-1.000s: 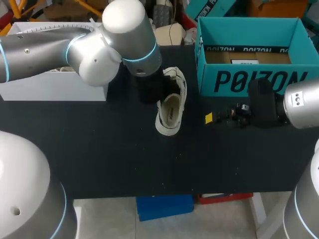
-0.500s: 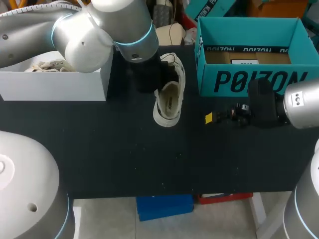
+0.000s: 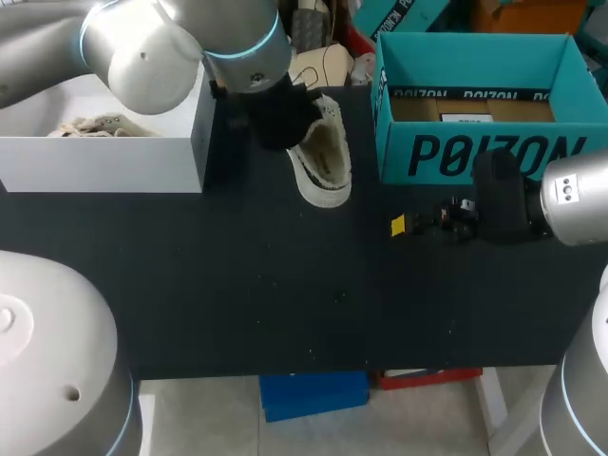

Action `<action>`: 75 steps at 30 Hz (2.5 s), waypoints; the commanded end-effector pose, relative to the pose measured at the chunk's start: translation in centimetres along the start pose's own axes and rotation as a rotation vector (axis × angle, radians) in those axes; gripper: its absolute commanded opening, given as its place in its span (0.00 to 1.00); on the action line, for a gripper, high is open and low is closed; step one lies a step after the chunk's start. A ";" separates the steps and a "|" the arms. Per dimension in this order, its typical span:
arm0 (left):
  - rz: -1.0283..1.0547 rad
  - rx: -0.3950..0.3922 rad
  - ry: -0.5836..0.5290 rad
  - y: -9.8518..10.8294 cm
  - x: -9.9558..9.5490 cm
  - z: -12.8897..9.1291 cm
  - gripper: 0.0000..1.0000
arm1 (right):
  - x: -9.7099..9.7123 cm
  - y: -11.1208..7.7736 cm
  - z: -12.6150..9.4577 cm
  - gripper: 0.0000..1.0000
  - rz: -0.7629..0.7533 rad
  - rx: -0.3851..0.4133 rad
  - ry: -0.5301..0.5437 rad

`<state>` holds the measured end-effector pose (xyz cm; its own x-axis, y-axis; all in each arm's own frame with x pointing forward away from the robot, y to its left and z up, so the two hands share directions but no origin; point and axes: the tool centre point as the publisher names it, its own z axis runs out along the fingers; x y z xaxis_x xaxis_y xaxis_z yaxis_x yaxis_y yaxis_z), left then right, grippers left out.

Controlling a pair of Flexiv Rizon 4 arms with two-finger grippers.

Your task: Take the shoe out of the shoebox, open the shoe tongue, remove and reinsert the insole, then place the shoe into the shoebox

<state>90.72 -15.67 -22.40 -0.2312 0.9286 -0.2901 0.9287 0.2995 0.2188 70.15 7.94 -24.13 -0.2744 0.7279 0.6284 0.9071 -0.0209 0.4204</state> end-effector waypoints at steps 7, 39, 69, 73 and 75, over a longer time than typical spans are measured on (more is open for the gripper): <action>-0.354 -0.118 0.046 3.9 0.8 -5.3 0.00 | 0.1 0.0 0.0 1.00 0.001 0.002 -0.003; -1.087 -0.271 0.020 16.4 17.1 -7.6 0.00 | 0.1 0.0 0.0 1.00 0.001 0.002 -0.003; -1.121 -0.320 0.004 18.5 18.9 -7.0 0.00 | 0.1 0.0 0.0 1.00 0.001 0.002 -0.003; -1.159 -0.384 0.017 20.9 21.6 -5.9 0.00 | 0.1 0.0 0.0 1.00 0.001 0.002 -0.003; -1.159 -0.424 0.024 22.0 23.1 -5.4 0.00 | 0.1 0.0 0.0 1.00 0.001 0.002 -0.003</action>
<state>103.05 12.57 -18.27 -0.8678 0.0702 -0.4920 0.0060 0.9914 0.1309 70.15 7.94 -24.13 -0.2744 0.7279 0.6284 0.9071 -0.0209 0.4204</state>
